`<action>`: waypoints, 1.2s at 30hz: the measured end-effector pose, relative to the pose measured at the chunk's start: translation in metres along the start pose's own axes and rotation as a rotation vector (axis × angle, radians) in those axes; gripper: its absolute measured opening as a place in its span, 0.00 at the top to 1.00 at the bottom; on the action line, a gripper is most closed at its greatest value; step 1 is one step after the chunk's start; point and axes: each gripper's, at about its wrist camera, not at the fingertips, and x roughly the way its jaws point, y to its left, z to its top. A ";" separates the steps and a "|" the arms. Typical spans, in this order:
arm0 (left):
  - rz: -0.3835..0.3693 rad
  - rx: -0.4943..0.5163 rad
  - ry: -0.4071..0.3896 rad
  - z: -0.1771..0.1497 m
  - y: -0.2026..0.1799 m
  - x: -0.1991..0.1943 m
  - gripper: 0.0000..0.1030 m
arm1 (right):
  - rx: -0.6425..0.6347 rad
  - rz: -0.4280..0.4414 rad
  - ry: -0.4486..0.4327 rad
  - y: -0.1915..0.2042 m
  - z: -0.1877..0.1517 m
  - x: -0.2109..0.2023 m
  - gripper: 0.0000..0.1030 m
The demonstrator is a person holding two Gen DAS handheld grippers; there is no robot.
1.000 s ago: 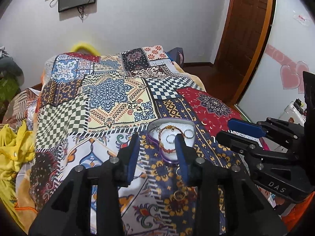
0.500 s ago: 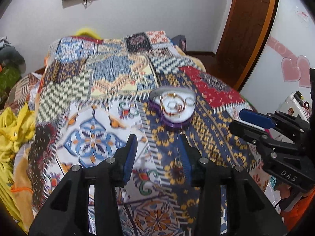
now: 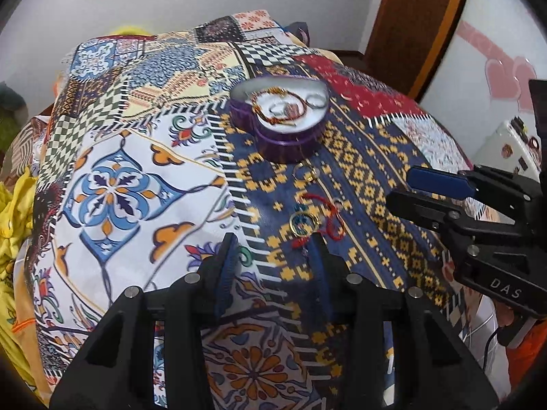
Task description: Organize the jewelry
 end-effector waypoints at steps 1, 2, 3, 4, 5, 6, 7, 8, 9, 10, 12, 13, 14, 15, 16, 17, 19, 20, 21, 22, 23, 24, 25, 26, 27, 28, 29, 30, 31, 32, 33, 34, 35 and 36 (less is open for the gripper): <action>0.000 0.007 0.000 -0.001 -0.001 0.000 0.60 | 0.001 0.002 0.005 -0.001 -0.002 0.001 0.68; 0.000 0.014 0.000 -0.002 -0.003 0.001 0.60 | 0.002 0.004 0.009 -0.001 -0.002 0.002 0.68; 0.000 0.021 0.001 -0.002 -0.004 0.002 0.60 | 0.003 0.005 0.014 -0.002 -0.004 0.003 0.68; 0.000 0.028 0.004 -0.002 -0.005 0.004 0.60 | 0.004 0.006 0.017 -0.002 -0.004 0.004 0.68; 0.000 0.032 0.007 -0.002 -0.006 0.005 0.60 | 0.005 0.008 0.021 -0.003 -0.005 0.005 0.68; -0.002 0.031 0.006 -0.002 -0.007 0.006 0.65 | 0.006 0.009 0.021 -0.003 -0.005 0.006 0.68; -0.008 0.025 0.006 -0.002 -0.006 0.008 0.68 | 0.008 0.010 0.022 -0.004 -0.005 0.006 0.68; -0.016 0.017 0.008 -0.001 -0.006 0.009 0.73 | 0.010 0.012 0.021 -0.004 -0.005 0.006 0.68; -0.025 0.007 0.008 -0.001 -0.005 0.010 0.80 | 0.012 0.014 0.020 -0.005 -0.005 0.006 0.68; -0.034 0.000 0.009 0.000 -0.004 0.011 0.86 | 0.012 0.016 0.020 -0.005 -0.006 0.006 0.68; -0.047 -0.012 0.013 0.000 -0.003 0.012 0.95 | 0.011 0.017 0.022 -0.004 -0.005 0.007 0.68; -0.054 -0.016 0.012 0.000 -0.002 0.011 0.95 | 0.011 0.019 0.023 -0.003 -0.005 0.007 0.68; -0.060 -0.019 0.011 -0.001 -0.001 0.009 0.95 | 0.009 0.020 0.025 -0.003 -0.005 0.008 0.68; -0.064 -0.023 0.008 -0.001 0.000 0.006 0.95 | 0.007 0.022 0.026 -0.002 -0.005 0.008 0.68; -0.065 -0.024 0.001 -0.002 0.001 0.003 0.95 | 0.004 0.023 0.026 -0.001 -0.004 0.009 0.68; -0.064 -0.026 -0.008 -0.002 0.002 0.000 0.95 | 0.000 0.025 0.026 0.001 -0.003 0.009 0.68; -0.067 -0.034 -0.037 -0.001 0.004 -0.011 0.95 | -0.005 0.027 0.024 0.003 -0.002 0.010 0.68; -0.067 -0.040 -0.056 0.000 0.006 -0.018 0.95 | -0.008 0.031 0.026 0.004 -0.001 0.012 0.68; -0.065 -0.044 -0.074 0.002 0.007 -0.024 0.95 | -0.010 0.034 0.029 0.005 -0.001 0.013 0.68; -0.066 -0.048 -0.088 0.004 0.008 -0.029 0.95 | -0.013 0.035 0.031 0.007 0.000 0.015 0.68; -0.069 -0.054 -0.106 0.005 0.010 -0.035 0.95 | -0.018 0.036 0.034 0.009 0.000 0.017 0.68; -0.071 -0.056 -0.121 0.007 0.012 -0.040 0.95 | -0.027 0.038 0.040 0.011 0.001 0.019 0.68; -0.068 -0.058 -0.135 0.009 0.013 -0.044 0.95 | -0.035 0.040 0.044 0.013 0.001 0.021 0.68; -0.063 -0.059 -0.152 0.011 0.015 -0.050 0.95 | -0.045 0.039 0.048 0.015 0.001 0.023 0.68; -0.058 -0.060 -0.165 0.012 0.016 -0.053 0.95 | -0.053 0.037 0.049 0.017 0.001 0.024 0.68; -0.054 -0.063 -0.173 0.014 0.018 -0.055 0.95 | -0.062 0.033 0.050 0.018 0.001 0.026 0.68; -0.051 -0.068 -0.184 0.015 0.020 -0.058 0.95 | -0.070 0.029 0.049 0.020 0.002 0.027 0.68; -0.051 -0.074 -0.191 0.016 0.022 -0.060 0.95 | -0.077 0.024 0.044 0.021 0.003 0.028 0.68; -0.051 -0.082 -0.199 0.016 0.024 -0.063 0.95 | -0.080 0.023 0.043 0.021 0.003 0.029 0.68; -0.048 -0.089 -0.210 0.017 0.027 -0.065 0.95 | -0.086 0.023 0.043 0.022 0.004 0.030 0.68; -0.045 -0.094 -0.218 0.018 0.028 -0.067 0.95 | -0.093 0.023 0.044 0.023 0.004 0.032 0.68; -0.042 -0.098 -0.228 0.019 0.029 -0.070 0.95 | -0.100 0.021 0.042 0.024 0.004 0.032 0.68; -0.040 -0.102 -0.239 0.020 0.031 -0.072 0.95 | -0.106 0.019 0.041 0.025 0.005 0.033 0.68; -0.037 -0.106 -0.251 0.020 0.033 -0.075 0.95 | -0.121 0.013 0.040 0.027 0.005 0.034 0.68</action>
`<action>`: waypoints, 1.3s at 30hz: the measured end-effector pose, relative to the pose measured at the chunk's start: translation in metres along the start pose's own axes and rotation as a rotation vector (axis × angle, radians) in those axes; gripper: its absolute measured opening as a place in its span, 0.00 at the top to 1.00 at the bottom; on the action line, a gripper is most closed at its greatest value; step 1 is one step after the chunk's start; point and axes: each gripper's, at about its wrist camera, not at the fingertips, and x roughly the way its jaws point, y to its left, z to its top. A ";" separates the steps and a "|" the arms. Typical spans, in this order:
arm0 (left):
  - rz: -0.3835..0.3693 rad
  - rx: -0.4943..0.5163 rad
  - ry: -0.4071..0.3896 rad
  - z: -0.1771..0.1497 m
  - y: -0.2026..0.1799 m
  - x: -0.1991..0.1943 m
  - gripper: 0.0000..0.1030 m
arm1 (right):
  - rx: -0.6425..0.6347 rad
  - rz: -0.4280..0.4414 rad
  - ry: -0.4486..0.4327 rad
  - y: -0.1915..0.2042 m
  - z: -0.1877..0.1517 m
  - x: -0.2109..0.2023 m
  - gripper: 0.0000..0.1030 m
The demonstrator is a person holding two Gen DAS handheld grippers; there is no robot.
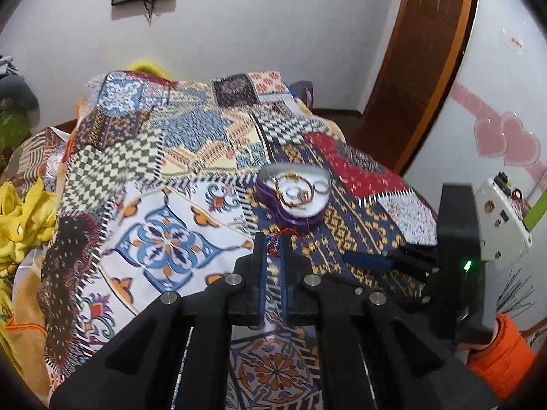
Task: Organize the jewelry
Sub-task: 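Carry the red earring to the tin with the left tool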
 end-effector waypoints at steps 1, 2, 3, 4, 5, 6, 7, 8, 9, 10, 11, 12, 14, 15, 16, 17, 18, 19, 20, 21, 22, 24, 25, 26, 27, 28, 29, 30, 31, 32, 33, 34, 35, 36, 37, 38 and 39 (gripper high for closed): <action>0.003 -0.004 -0.013 0.002 0.002 -0.003 0.95 | -0.011 -0.005 -0.001 0.002 0.000 0.001 0.69; 0.001 -0.008 -0.021 0.004 0.004 -0.005 0.95 | -0.018 -0.010 -0.001 0.004 0.000 0.002 0.70; -0.004 -0.013 -0.029 0.006 0.005 -0.007 0.95 | -0.029 -0.016 -0.001 0.005 0.000 0.003 0.72; -0.005 -0.015 -0.035 0.008 0.006 -0.009 0.95 | -0.033 -0.015 -0.002 0.006 0.000 0.004 0.75; -0.004 -0.016 -0.040 0.009 0.007 -0.010 0.95 | -0.036 -0.012 -0.001 0.006 0.001 0.005 0.78; -0.003 -0.016 -0.043 0.010 0.007 -0.011 0.95 | -0.036 -0.009 0.000 0.006 0.001 0.006 0.84; -0.001 -0.017 -0.045 0.011 0.007 -0.011 0.95 | -0.034 -0.010 0.001 0.006 0.001 0.006 0.92; -0.002 -0.019 -0.045 0.011 0.007 -0.010 0.95 | -0.028 -0.017 0.000 0.004 0.002 0.007 0.92; -0.002 -0.019 -0.045 0.011 0.006 -0.010 0.95 | -0.020 -0.013 -0.002 0.003 0.002 0.006 0.92; -0.002 -0.018 -0.044 0.011 0.007 -0.010 0.95 | -0.010 -0.006 -0.006 0.001 0.003 0.006 0.92; -0.002 -0.018 -0.043 0.011 0.006 -0.010 0.95 | -0.003 -0.004 -0.009 0.001 0.003 0.005 0.92; -0.002 -0.017 -0.042 0.011 0.005 -0.009 0.95 | 0.008 -0.002 -0.012 -0.001 0.002 0.003 0.92; -0.002 -0.011 -0.043 0.012 0.003 -0.009 0.95 | 0.015 -0.003 -0.018 -0.003 0.003 -0.001 0.92; -0.001 -0.009 -0.045 0.013 0.002 -0.009 0.95 | 0.019 -0.004 -0.025 -0.004 0.003 -0.004 0.92; -0.002 -0.006 -0.049 0.015 0.000 -0.010 0.95 | 0.024 -0.003 -0.033 -0.004 0.004 -0.007 0.92; -0.004 -0.005 -0.053 0.016 -0.001 -0.011 0.95 | 0.027 -0.003 -0.039 -0.004 0.005 -0.009 0.92; -0.006 -0.004 -0.058 0.018 -0.002 -0.012 0.95 | 0.030 -0.005 -0.052 -0.006 0.007 -0.015 0.92; -0.009 -0.003 -0.066 0.021 -0.003 -0.014 0.95 | 0.033 -0.006 -0.061 -0.006 0.008 -0.018 0.92; -0.012 -0.001 -0.073 0.023 -0.005 -0.015 0.95 | 0.035 -0.007 -0.069 -0.007 0.010 -0.021 0.92; -0.015 -0.001 -0.080 0.026 -0.006 -0.017 0.95 | 0.042 -0.008 -0.084 -0.009 0.012 -0.026 0.92; -0.020 0.000 -0.087 0.028 -0.007 -0.018 0.95 | 0.046 -0.008 -0.092 -0.009 0.014 -0.028 0.92; -0.026 0.002 -0.099 0.033 -0.009 -0.020 0.95 | 0.057 -0.010 -0.117 -0.013 0.018 -0.036 0.92; -0.025 0.006 -0.107 0.036 -0.011 -0.021 0.95 | 0.061 -0.011 -0.128 -0.014 0.020 -0.039 0.92; -0.022 0.012 -0.115 0.039 -0.012 -0.022 0.95 | 0.066 -0.012 -0.142 -0.015 0.023 -0.043 0.92; -0.019 0.017 -0.122 0.041 -0.014 -0.023 0.95 | 0.070 -0.014 -0.153 -0.017 0.026 -0.045 0.92; -0.017 0.021 -0.128 0.044 -0.015 -0.023 0.95 | 0.073 -0.016 -0.161 -0.017 0.028 -0.047 0.92; -0.016 0.026 -0.135 0.046 -0.017 -0.023 0.95 | 0.074 -0.017 -0.169 -0.017 0.030 -0.049 0.92; -0.015 0.028 -0.139 0.048 -0.018 -0.023 0.95 | 0.077 -0.019 -0.179 -0.018 0.032 -0.051 0.92; -0.015 0.030 -0.144 0.050 -0.019 -0.023 0.95 | 0.078 -0.020 -0.188 -0.019 0.033 -0.053 0.92; -0.015 0.032 -0.148 0.053 -0.020 -0.022 0.95 | 0.079 -0.022 -0.196 -0.019 0.035 -0.055 0.92; -0.017 0.033 -0.152 0.056 -0.021 -0.021 0.95 | 0.081 -0.024 -0.207 -0.020 0.037 -0.057 0.92; -0.018 0.033 -0.155 0.058 -0.022 -0.020 0.95 | 0.082 -0.024 -0.213 -0.021 0.038 -0.058 0.92; -0.020 0.033 -0.156 0.060 -0.022 -0.019 0.95 | 0.084 -0.025 -0.221 -0.022 0.040 -0.060 0.92; -0.025 0.032 -0.157 0.062 -0.023 -0.018 0.95 | 0.085 -0.026 -0.227 -0.023 0.041 -0.061 0.92; -0.030 0.032 -0.158 0.065 -0.023 -0.017 0.95 | 0.085 -0.026 -0.233 -0.024 0.042 -0.062 0.92; -0.032 0.033 -0.160 0.067 -0.024 -0.015 0.95 | 0.085 -0.028 -0.237 -0.024 0.043 -0.063 0.92; -0.033 0.036 -0.163 0.070 -0.026 -0.013 0.95 | 0.086 -0.029 -0.243 -0.025 0.045 -0.064 0.92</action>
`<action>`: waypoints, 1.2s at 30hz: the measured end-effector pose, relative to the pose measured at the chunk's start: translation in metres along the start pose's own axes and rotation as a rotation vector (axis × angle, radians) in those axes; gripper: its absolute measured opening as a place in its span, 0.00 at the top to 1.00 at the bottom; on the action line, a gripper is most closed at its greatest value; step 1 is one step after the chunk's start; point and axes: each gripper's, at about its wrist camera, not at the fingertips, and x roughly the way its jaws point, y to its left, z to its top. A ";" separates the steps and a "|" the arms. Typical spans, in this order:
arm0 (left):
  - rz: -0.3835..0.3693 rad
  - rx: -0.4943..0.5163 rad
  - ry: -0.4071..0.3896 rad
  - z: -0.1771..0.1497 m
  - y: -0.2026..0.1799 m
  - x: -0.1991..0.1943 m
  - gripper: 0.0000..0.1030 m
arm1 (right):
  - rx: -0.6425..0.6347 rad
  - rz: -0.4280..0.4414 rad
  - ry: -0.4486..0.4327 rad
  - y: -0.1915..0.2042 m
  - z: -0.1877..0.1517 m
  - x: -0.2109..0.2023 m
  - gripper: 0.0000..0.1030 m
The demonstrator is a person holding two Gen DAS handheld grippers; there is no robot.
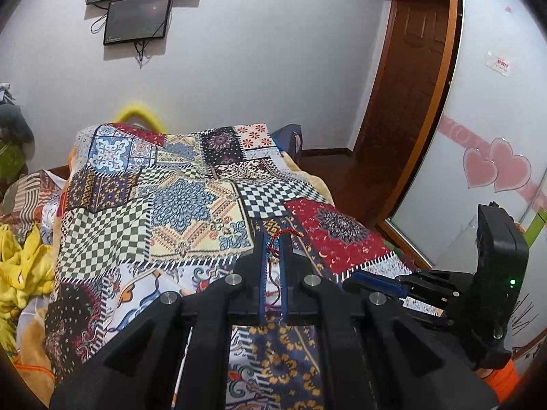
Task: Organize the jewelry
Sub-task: 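Carry the red earring to the tin with the left tool, then lower the red earring into the tin and open the left tool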
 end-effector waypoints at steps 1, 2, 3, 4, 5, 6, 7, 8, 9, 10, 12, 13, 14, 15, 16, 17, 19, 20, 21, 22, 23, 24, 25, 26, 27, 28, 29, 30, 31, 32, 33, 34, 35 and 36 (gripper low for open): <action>-0.001 0.003 -0.003 0.002 -0.001 0.001 0.95 | 0.001 0.000 -0.005 -0.001 0.001 0.000 0.92; -0.003 0.007 -0.007 0.004 -0.003 0.003 0.95 | 0.004 0.000 -0.010 -0.002 0.003 0.000 0.92; -0.005 0.011 -0.009 0.006 -0.004 0.005 0.95 | 0.005 -0.002 -0.015 -0.003 0.005 0.000 0.92; -0.007 0.014 -0.011 0.008 -0.005 0.007 0.95 | 0.006 -0.003 -0.018 -0.004 0.006 0.000 0.92; -0.008 0.018 -0.013 0.010 -0.006 0.009 0.95 | 0.008 -0.004 -0.023 -0.006 0.008 0.001 0.92; -0.010 0.022 -0.015 0.013 -0.007 0.012 0.95 | 0.012 -0.004 -0.026 -0.007 0.010 0.002 0.92; -0.010 0.024 -0.015 0.014 -0.008 0.013 0.95 | 0.013 -0.004 -0.028 -0.008 0.011 0.003 0.92; -0.012 0.025 -0.017 0.015 -0.009 0.015 0.95 | 0.014 -0.005 -0.031 -0.009 0.012 0.003 0.92; -0.015 0.026 -0.016 0.016 -0.009 0.019 0.95 | 0.014 -0.006 -0.034 -0.010 0.014 0.004 0.92; -0.016 0.026 -0.015 0.017 -0.009 0.020 0.95 | 0.015 -0.006 -0.037 -0.011 0.015 0.005 0.92; -0.020 0.027 -0.011 0.019 -0.009 0.027 0.95 | 0.017 -0.005 -0.040 -0.014 0.018 0.008 0.92; -0.022 0.028 -0.008 0.019 -0.010 0.030 0.95 | 0.019 -0.005 -0.040 -0.015 0.019 0.010 0.92; -0.022 0.030 -0.005 0.020 -0.010 0.034 0.95 | 0.021 -0.004 -0.039 -0.016 0.020 0.012 0.92; -0.022 0.031 -0.003 0.020 -0.010 0.036 0.95 | 0.022 -0.004 -0.039 -0.017 0.021 0.013 0.92; -0.021 0.033 0.001 0.020 -0.010 0.041 0.95 | 0.024 -0.003 -0.037 -0.019 0.022 0.015 0.92; -0.020 0.034 0.005 0.020 -0.010 0.044 0.95 | 0.025 -0.002 -0.035 -0.020 0.022 0.017 0.92; -0.016 0.034 0.016 0.020 -0.010 0.051 0.95 | 0.029 -0.001 -0.031 -0.022 0.023 0.023 0.92; -0.015 0.032 0.025 0.019 -0.009 0.057 0.95 | 0.031 0.001 -0.028 -0.024 0.023 0.025 0.92; -0.012 0.031 0.031 0.018 -0.008 0.061 0.95 | 0.034 0.004 -0.022 -0.025 0.024 0.028 0.92; -0.009 0.030 0.041 0.017 -0.006 0.066 0.95 | 0.035 0.006 -0.019 -0.025 0.024 0.030 0.92; -0.007 0.029 0.051 0.016 -0.005 0.071 0.95 | 0.035 0.008 -0.015 -0.026 0.024 0.032 0.92; -0.004 0.028 0.064 0.014 -0.004 0.076 0.95 | 0.035 0.010 -0.008 -0.026 0.024 0.036 0.92; -0.003 0.028 0.072 0.013 -0.003 0.080 0.95 | 0.034 0.013 -0.001 -0.027 0.024 0.040 0.92; -0.001 0.028 0.087 0.010 -0.002 0.086 0.95 | 0.031 0.016 0.005 -0.027 0.024 0.042 0.92; 0.002 0.030 0.101 0.007 -0.001 0.091 0.95 | 0.025 0.018 0.014 -0.026 0.024 0.046 0.92; 0.004 0.031 0.115 0.004 0.000 0.096 0.95 | 0.020 0.018 0.020 -0.025 0.024 0.049 0.92; 0.003 0.032 0.137 0.000 0.001 0.101 0.95 | 0.014 0.019 0.027 -0.024 0.023 0.051 0.92; 0.005 0.032 0.148 -0.002 0.002 0.105 0.95 | 0.007 0.018 0.036 -0.023 0.022 0.055 0.92; 0.010 0.034 0.163 -0.005 0.003 0.108 0.95 | 0.002 0.018 0.045 -0.023 0.021 0.058 0.92; 0.012 0.034 0.181 -0.009 0.004 0.113 0.95 | -0.002 0.019 0.055 -0.022 0.020 0.061 0.92; 0.010 0.032 0.195 -0.011 0.005 0.116 0.95 | -0.004 0.019 0.062 -0.023 0.019 0.064 0.92; 0.001 0.028 0.212 -0.014 0.006 0.118 0.95 | -0.006 0.015 0.068 -0.023 0.019 0.066 0.92; -0.009 0.026 0.231 -0.016 0.007 0.122 0.95 | -0.007 0.009 0.076 -0.024 0.018 0.069 0.92; -0.011 0.027 0.245 -0.018 0.008 0.125 0.95 | -0.006 0.007 0.083 -0.025 0.017 0.072 0.92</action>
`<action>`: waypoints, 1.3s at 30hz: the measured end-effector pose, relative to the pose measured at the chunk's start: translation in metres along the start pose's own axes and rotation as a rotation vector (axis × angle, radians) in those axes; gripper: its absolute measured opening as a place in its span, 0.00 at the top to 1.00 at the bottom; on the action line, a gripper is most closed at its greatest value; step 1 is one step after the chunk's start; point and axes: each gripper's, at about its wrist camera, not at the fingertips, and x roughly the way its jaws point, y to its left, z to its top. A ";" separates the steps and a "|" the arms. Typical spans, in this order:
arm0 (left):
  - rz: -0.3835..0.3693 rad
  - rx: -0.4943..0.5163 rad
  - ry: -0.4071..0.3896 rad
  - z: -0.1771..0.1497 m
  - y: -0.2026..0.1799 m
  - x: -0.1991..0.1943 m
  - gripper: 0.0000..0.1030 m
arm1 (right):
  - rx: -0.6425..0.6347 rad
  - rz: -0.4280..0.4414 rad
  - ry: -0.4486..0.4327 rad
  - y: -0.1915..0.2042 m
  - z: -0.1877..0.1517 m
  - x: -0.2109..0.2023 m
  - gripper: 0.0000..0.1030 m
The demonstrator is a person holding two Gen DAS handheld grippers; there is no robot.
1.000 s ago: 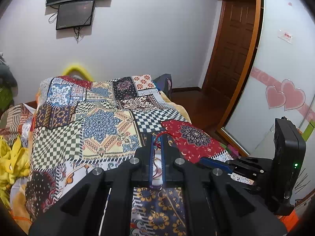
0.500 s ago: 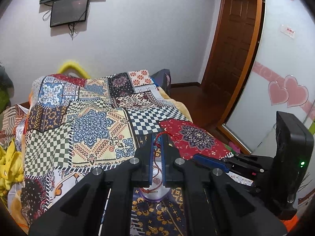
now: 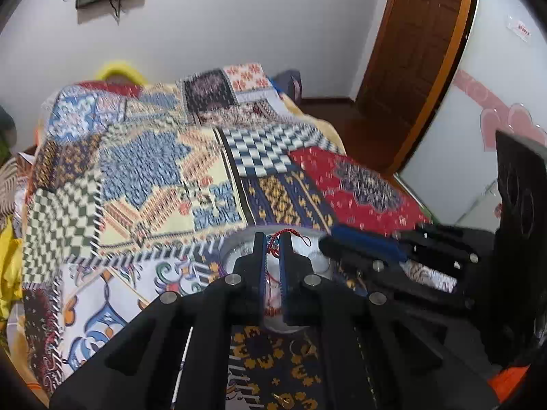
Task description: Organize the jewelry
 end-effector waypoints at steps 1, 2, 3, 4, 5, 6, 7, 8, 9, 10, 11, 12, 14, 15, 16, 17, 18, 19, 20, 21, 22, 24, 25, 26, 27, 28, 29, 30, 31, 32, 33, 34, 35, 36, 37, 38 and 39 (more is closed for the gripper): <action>0.004 0.004 0.012 -0.001 0.000 0.003 0.95 | 0.001 0.000 0.005 -0.001 0.001 0.002 0.92; 0.008 0.009 0.026 -0.003 0.000 0.006 0.95 | 0.002 0.000 0.010 -0.002 0.000 0.003 0.92; 0.009 0.012 0.033 -0.004 0.001 0.007 0.95 | 0.004 0.004 0.016 -0.003 0.000 0.005 0.92; 0.011 0.014 0.040 -0.005 0.001 0.009 0.95 | 0.005 0.010 0.020 -0.003 0.001 0.007 0.92; 0.013 0.015 0.047 -0.007 0.002 0.010 0.95 | 0.008 0.017 0.026 -0.004 0.001 0.008 0.92; 0.014 0.015 0.050 -0.007 0.002 0.011 0.95 | 0.009 0.019 0.031 -0.004 0.001 0.009 0.92; 0.013 0.013 0.052 -0.008 0.003 0.011 0.95 | 0.010 0.020 0.036 -0.005 0.001 0.011 0.92; 0.011 0.010 0.053 -0.009 0.003 0.011 0.95 | 0.009 0.022 0.041 -0.005 0.002 0.013 0.92; 0.009 0.009 0.053 -0.009 0.004 0.011 0.95 | 0.007 0.023 0.047 -0.004 0.002 0.014 0.92; 0.008 0.010 0.051 -0.008 0.004 0.010 0.95 | 0.007 0.024 0.050 -0.004 0.002 0.015 0.92; 0.010 0.014 0.050 -0.009 0.004 0.010 0.95 | 0.007 0.023 0.053 -0.004 0.002 0.016 0.92; 0.012 0.018 0.051 -0.008 0.003 0.009 0.95 | 0.007 0.020 0.059 -0.004 0.002 0.017 0.92; 0.014 0.025 0.050 -0.008 0.002 0.007 0.95 | 0.010 0.018 0.069 -0.004 0.002 0.019 0.92; 0.015 0.028 0.049 -0.008 0.001 0.006 0.95 | 0.009 0.013 0.072 -0.004 0.002 0.020 0.92; 0.018 0.028 0.046 -0.008 0.001 0.005 0.95 | 0.007 0.010 0.073 -0.004 0.002 0.020 0.92; 0.021 0.029 0.042 -0.008 0.001 0.003 0.95 | 0.007 0.009 0.075 -0.004 0.002 0.020 0.92; 0.022 0.030 0.040 -0.008 0.001 0.001 0.95 | 0.008 0.011 0.079 -0.004 0.002 0.020 0.92; 0.024 0.029 0.036 -0.008 0.001 0.000 0.95 | 0.009 0.013 0.082 -0.003 0.003 0.021 0.92; 0.026 0.027 0.032 -0.007 0.001 -0.003 0.94 | 0.009 0.013 0.087 -0.003 0.003 0.020 0.92; 0.027 0.027 0.030 -0.007 0.002 -0.004 0.93 | 0.008 0.011 0.091 -0.002 0.003 0.020 0.91; 0.029 0.026 0.026 -0.007 0.002 -0.006 0.93 | 0.006 0.009 0.094 -0.002 0.003 0.020 0.90; 0.034 0.023 0.019 -0.007 0.003 -0.011 0.92 | 0.001 0.003 0.093 0.000 0.003 0.017 0.86; 0.035 0.022 0.017 -0.006 0.003 -0.013 0.92 | -0.003 -0.002 0.089 0.001 0.002 0.015 0.83; 0.036 0.019 0.012 -0.007 0.004 -0.017 0.90 | -0.007 -0.010 0.082 0.003 0.003 0.012 0.81; 0.037 0.017 0.008 -0.007 0.004 -0.019 0.89 | -0.009 -0.014 0.077 0.003 0.003 0.009 0.77; 0.040 0.015 0.003 -0.007 0.004 -0.022 0.88 | -0.011 -0.018 0.069 0.004 0.003 0.006 0.75; 0.042 0.013 -0.002 -0.007 0.004 -0.026 0.87 | -0.013 -0.022 0.061 0.006 0.004 0.002 0.74; 0.043 0.012 -0.007 -0.008 0.004 -0.029 0.86 | -0.017 -0.026 0.053 0.007 0.004 -0.001 0.72; 0.044 0.010 -0.012 -0.008 0.004 -0.033 0.86 | -0.021 -0.030 0.047 0.008 0.005 -0.004 0.72; 0.046 0.008 -0.018 -0.008 0.004 -0.037 0.85 | -0.025 -0.035 0.041 0.010 0.005 -0.007 0.72; 0.049 0.007 -0.023 -0.009 0.004 -0.041 0.84 | -0.030 -0.040 0.034 0.011 0.005 -0.011 0.71; 0.051 0.006 -0.027 -0.010 0.004 -0.044 0.84 | -0.033 -0.043 0.026 0.013 0.005 -0.015 0.70; 0.054 0.005 -0.031 -0.010 0.004 -0.047 0.83 | -0.035 -0.045 0.020 0.014 0.005 -0.019 0.68; 0.056 0.003 -0.036 -0.012 0.004 -0.052 0.81 | -0.035 -0.048 0.014 0.015 0.004 -0.021 0.65; 0.058 0.003 -0.039 -0.013 0.004 -0.055 0.80 | -0.036 -0.054 0.005 0.016 0.004 -0.026 0.63; 0.061 0.004 -0.043 -0.014 0.004 -0.059 0.78 | -0.037 -0.058 -0.003 0.017 0.003 -0.028 0.62; 0.064 0.005 -0.046 -0.015 0.004 -0.062 0.75 | -0.038 -0.062 -0.013 0.018 0.002 -0.033 0.61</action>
